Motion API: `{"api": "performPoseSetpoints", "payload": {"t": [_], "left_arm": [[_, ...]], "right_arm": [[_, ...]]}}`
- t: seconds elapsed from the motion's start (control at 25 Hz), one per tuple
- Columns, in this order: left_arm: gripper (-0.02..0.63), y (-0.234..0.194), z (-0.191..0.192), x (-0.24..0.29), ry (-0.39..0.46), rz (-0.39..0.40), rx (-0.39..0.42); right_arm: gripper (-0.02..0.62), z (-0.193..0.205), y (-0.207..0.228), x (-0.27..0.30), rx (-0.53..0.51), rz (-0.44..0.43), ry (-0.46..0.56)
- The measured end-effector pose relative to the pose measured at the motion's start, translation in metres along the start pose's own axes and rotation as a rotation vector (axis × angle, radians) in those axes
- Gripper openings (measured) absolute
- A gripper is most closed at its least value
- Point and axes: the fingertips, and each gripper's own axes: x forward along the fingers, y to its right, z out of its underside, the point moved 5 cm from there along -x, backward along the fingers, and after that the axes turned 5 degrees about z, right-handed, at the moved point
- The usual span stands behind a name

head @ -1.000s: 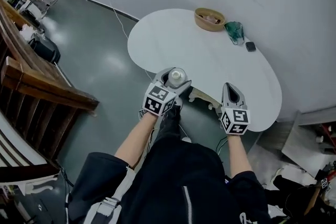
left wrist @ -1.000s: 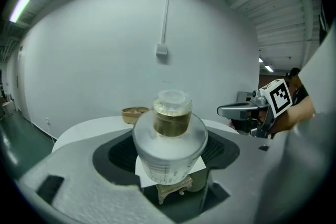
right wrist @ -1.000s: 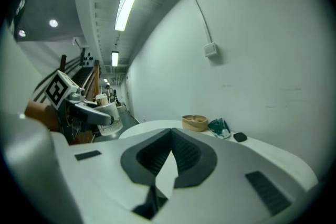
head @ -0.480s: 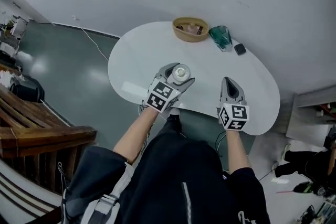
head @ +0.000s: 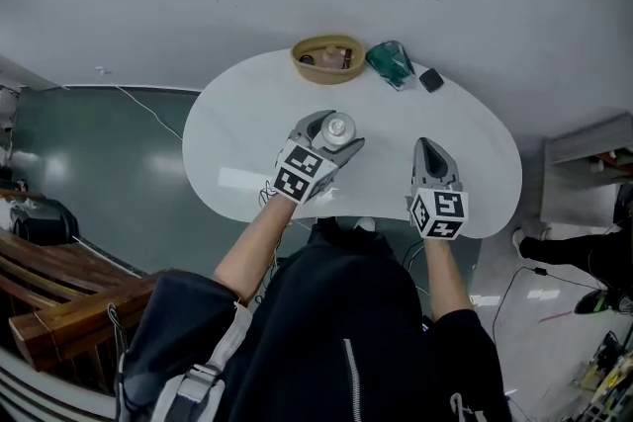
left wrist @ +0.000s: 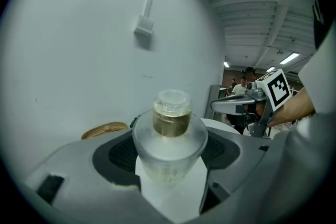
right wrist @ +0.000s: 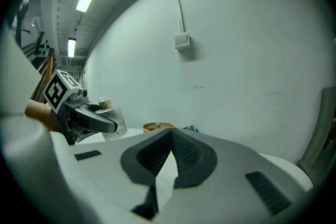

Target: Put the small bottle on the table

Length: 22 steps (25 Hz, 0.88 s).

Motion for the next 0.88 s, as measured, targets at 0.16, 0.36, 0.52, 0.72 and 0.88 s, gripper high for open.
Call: {"api": "performPoseSetpoints", "payload": {"t": [0.16,0.36,0.52,0.72,0.88], "left_arm": [[0.342,0.003,-0.01,0.011,0.008,0.011,0.009],[0.342,0.004,-0.014,0.025,-0.006,0.019,0.017],[0.342,0.013,-0.001,0.035,-0.047,0.049,0.029],[0.342,0.027,0.034,0.053,-0.116,0.078,0.019],[0.342,0.04,0.072,0.067,-0.182,0.102,0.005]], "right_arm": [[0.002,-0.007,0.013,0.002,-0.003,0.007,0.01],[0.002,-0.006,0.025,0.003,0.004,0.01,0.007],[0.002,0.006,0.032,-0.004,0.02,0.025,-0.023],[0.002,0.029,0.046,-0.015,0.045,0.048,-0.067],[0.003,0.047,0.055,-0.026,0.062,0.068,-0.103]]}}
